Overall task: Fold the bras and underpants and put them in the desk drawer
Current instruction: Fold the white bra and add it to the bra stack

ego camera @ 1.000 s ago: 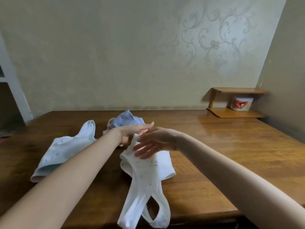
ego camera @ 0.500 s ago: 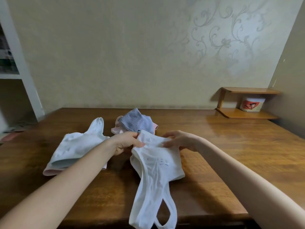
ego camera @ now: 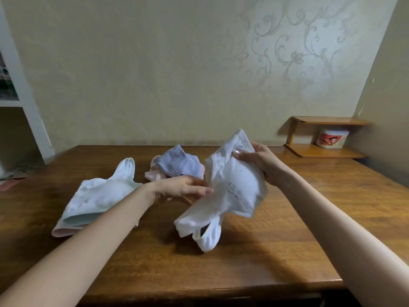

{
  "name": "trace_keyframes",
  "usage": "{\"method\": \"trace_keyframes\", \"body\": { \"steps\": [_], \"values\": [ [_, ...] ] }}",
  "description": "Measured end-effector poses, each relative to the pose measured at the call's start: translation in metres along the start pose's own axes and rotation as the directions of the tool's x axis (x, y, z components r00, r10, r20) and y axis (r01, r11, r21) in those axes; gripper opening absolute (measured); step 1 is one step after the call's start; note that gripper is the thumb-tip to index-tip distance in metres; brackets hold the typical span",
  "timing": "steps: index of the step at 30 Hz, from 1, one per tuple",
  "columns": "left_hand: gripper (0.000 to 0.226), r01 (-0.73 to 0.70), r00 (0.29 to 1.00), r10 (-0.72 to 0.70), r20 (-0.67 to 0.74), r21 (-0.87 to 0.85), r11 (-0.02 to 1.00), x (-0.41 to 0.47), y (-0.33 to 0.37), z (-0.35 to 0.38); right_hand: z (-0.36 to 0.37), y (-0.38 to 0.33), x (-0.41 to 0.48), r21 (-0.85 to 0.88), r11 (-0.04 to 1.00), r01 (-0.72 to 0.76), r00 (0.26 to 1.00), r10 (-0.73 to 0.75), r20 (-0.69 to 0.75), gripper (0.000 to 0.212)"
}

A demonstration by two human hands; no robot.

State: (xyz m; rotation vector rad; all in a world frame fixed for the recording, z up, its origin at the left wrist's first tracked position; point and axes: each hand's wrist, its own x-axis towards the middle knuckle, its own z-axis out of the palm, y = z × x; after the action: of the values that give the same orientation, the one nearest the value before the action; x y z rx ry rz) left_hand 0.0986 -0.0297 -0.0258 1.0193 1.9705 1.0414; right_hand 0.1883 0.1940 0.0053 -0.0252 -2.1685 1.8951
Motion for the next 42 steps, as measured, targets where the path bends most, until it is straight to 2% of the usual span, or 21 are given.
{"method": "trace_keyframes", "body": {
  "steps": [2,4,6,8,11,15,18,23,25,26,27,28,29,30,32,34,35,36,37,39,42],
  "values": [
    [0.040,0.044,0.999,-0.044,-0.003,0.121,0.992,0.001,-0.003,0.005,-0.005,0.000,-0.001,0.085,0.996,-0.001,0.999,0.004,-0.037,0.023],
    [0.024,0.068,0.998,-0.068,-0.009,0.092,0.993,0.002,-0.004,0.007,-0.007,0.003,-0.001,0.086,0.996,-0.013,0.995,0.021,-0.098,0.024],
    [0.022,0.107,0.994,-0.107,-0.001,0.015,0.994,0.001,-0.004,0.004,-0.010,0.012,-0.001,0.002,0.998,-0.058,0.971,0.057,-0.233,0.026],
    [0.028,0.141,0.984,-0.149,-0.102,-0.080,0.987,-0.001,-0.004,-0.002,-0.016,0.025,-0.001,-0.068,0.986,-0.150,0.926,0.116,-0.359,0.029],
    [0.044,0.129,0.905,-0.198,-0.378,-0.199,0.971,0.004,-0.009,-0.012,-0.024,0.047,-0.006,-0.118,0.931,-0.347,0.876,0.277,-0.395,0.022],
    [0.028,0.045,0.857,-0.171,-0.486,-0.261,0.964,0.006,0.002,-0.011,-0.023,0.074,-0.011,-0.183,0.850,-0.494,0.822,0.388,-0.417,0.025],
    [0.029,0.084,0.872,-0.207,-0.443,-0.280,0.956,0.007,0.011,-0.008,-0.021,0.080,-0.015,-0.196,0.840,-0.506,0.820,0.398,-0.411,0.027],
    [0.037,0.331,0.890,-0.389,-0.238,-0.249,0.910,-0.003,0.004,-0.008,-0.030,0.073,-0.023,-0.050,0.871,-0.488,0.817,0.436,-0.377,0.021],
    [0.028,0.310,0.845,-0.385,-0.372,-0.245,0.918,-0.001,-0.005,-0.007,-0.031,0.072,-0.025,0.010,0.899,-0.438,0.837,0.412,-0.362,0.023],
    [0.026,0.303,0.784,-0.357,-0.508,-0.189,0.934,0.000,-0.008,-0.005,-0.030,0.071,-0.026,0.060,0.916,-0.398,0.848,0.392,-0.358,0.023],
    [0.031,0.288,0.710,-0.300,-0.637,-0.126,0.949,0.004,-0.012,-0.004,-0.029,0.070,-0.027,0.119,0.931,-0.345,0.861,0.364,-0.355,0.022],
    [0.042,0.269,0.678,-0.273,-0.683,-0.115,0.956,0.007,-0.015,-0.004,-0.027,0.068,-0.027,0.178,0.941,-0.287,0.875,0.333,-0.352,0.021],
    [0.053,0.251,0.693,-0.282,-0.664,-0.144,0.957,0.006,-0.014,-0.002,-0.025,0.066,-0.026,0.236,0.945,-0.228,0.890,0.301,-0.342,0.023],
    [0.066,0.259,0.758,-0.331,-0.562,-0.207,0.944,0.001,-0.008,0.004,-0.022,0.064,-0.024,0.294,0.940,-0.175,0.908,0.269,-0.321,0.027],
    [0.083,0.297,0.898,-0.359,-0.253,-0.255,0.920,-0.001,0.005,0.016,-0.012,0.061,-0.021,0.398,0.912,-0.098,0.938,0.218,-0.269,0.033],
    [0.057,0.134,0.957,-0.214,-0.194,-0.356,0.925,-0.002,0.015,0.027,0.002,0.057,-0.019,0.448,0.890,-0.081,0.952,0.202,-0.230,0.034],
    [0.037,-0.003,0.955,-0.139,-0.263,-0.476,0.880,-0.002,0.019,0.031,0.009,0.057,-0.020,0.454,0.886,-0.089,0.953,0.209,-0.220,0.036],
    [0.032,-0.155,0.941,-0.065,-0.333,-0.591,0.792,-0.003,0.021,0.033,0.015,0.058,-0.021,0.457,0.884,-0.100,0.950,0.221,-0.219,0.038],
    [0.039,-0.287,0.929,0.033,-0.368,-0.662,0.692,-0.004,0.021,0.033,0.020,0.059,-0.022,0.468,0.877,-0.106,0.945,0.236,-0.228,0.040],
    [0.049,-0.433,0.897,0.182,-0.404,-0.714,0.550,-0.006,0.020,0.036,0.030,0.062,-0.026,0.516,0.851,-0.098,0.932,0.261,-0.253,0.043],
    [0.042,-0.525,0.847,0.223,-0.483,-0.690,0.499,-0.001,0.013,0.045,0.044,0.062,-0.030,0.585,0.806,-0.096,0.910,0.308,-0.276,0.040]
  ]
}}
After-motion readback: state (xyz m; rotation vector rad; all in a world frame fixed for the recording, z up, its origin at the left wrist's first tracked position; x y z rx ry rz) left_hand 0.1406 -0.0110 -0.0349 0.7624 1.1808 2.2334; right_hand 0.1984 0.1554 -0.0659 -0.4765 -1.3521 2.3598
